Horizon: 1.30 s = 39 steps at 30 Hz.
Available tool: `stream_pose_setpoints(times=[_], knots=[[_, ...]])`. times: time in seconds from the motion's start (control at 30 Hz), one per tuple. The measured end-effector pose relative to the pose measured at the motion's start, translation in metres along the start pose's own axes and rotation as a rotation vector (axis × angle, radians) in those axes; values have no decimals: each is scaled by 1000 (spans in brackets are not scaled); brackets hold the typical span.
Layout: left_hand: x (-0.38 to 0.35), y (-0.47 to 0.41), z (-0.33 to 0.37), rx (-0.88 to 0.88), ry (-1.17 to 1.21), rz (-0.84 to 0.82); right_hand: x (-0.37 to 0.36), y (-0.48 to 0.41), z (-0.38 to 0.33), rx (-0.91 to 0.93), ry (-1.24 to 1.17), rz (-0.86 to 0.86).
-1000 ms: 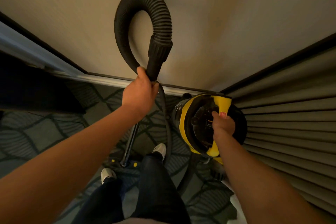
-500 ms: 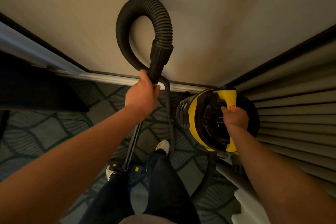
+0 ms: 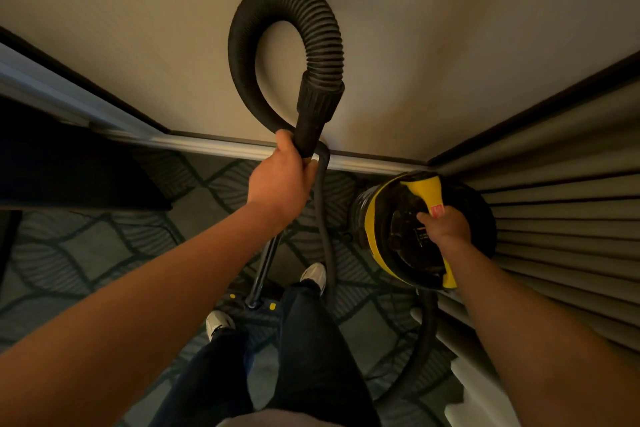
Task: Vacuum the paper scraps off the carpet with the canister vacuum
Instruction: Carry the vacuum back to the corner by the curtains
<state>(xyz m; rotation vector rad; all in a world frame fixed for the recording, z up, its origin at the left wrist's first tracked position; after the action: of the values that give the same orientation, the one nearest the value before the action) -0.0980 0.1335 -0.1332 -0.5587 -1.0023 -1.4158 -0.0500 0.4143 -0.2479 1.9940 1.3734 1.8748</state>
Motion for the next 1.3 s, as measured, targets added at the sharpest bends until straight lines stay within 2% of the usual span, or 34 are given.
stream_pose_setpoints(times=[0.33,0.57,0.67,0.77,1.0,1.13,1.3], knots=[[0,8,1,-57,19,-6,3,-2,-34,-12,-84,-18],[3,26,15,-111,81,-92,36,28,-33,-48,-173,-196],[10,34,26,-155,99,-124,42,57,-26,0,-188,-247],[19,39,41,-206,120,-155,48,95,-38,47,-314,-362],[40,39,85,-366,149,-172,70,139,-72,327,-359,-472],[49,33,101,-429,217,-213,84,155,-87,402,-381,-437],[57,22,108,-477,366,-294,95,168,-97,396,-457,-371]])
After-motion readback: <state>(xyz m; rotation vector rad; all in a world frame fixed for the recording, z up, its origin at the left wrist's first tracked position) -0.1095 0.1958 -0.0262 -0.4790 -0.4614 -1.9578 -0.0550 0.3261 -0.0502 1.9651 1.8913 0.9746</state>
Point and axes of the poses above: each hand's wrist, its own y-axis away from the middle knuckle, its own x-axis out of the back of the hand, z = x × y, the point moved 1 cm from there along -y, towards the middle knuckle, and after that the axes turned 7 degrees about z, right-handed, at the moved point
